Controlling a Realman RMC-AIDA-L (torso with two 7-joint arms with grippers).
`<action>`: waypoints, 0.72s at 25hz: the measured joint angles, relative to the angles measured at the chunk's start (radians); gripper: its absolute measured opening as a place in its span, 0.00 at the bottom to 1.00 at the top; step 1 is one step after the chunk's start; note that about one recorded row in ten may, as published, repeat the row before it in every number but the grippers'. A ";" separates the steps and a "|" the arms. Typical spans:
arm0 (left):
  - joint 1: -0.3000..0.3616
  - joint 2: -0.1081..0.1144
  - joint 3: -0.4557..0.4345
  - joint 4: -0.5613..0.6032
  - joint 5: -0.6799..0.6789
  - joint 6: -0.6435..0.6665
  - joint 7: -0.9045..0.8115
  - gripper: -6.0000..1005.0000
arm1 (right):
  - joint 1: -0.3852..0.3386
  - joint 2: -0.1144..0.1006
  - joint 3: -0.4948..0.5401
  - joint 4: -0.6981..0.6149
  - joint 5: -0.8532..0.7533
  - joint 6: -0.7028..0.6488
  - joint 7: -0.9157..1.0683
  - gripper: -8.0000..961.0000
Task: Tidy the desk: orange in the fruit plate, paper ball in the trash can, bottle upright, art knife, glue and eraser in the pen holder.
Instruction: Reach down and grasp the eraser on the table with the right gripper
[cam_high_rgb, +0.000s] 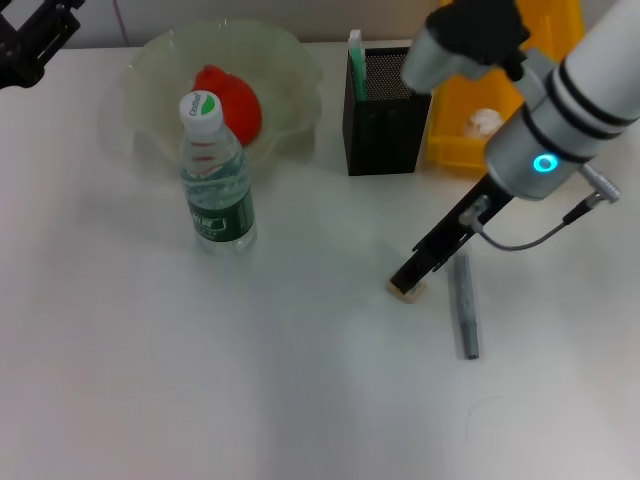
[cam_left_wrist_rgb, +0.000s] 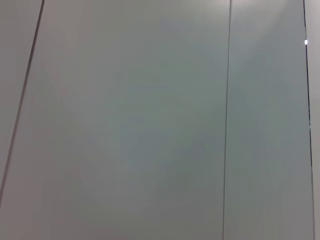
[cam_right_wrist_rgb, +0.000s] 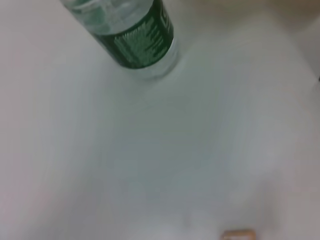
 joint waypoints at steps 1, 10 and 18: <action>0.002 0.000 0.000 0.000 0.000 0.002 0.001 0.58 | 0.014 0.001 -0.011 0.025 0.000 0.008 0.000 0.64; 0.017 0.000 -0.024 -0.007 0.000 0.021 0.009 0.58 | 0.092 0.005 -0.132 0.132 -0.001 0.087 0.046 0.57; 0.026 0.000 -0.038 -0.009 0.000 0.021 0.012 0.58 | 0.111 0.005 -0.150 0.154 -0.002 0.130 0.050 0.55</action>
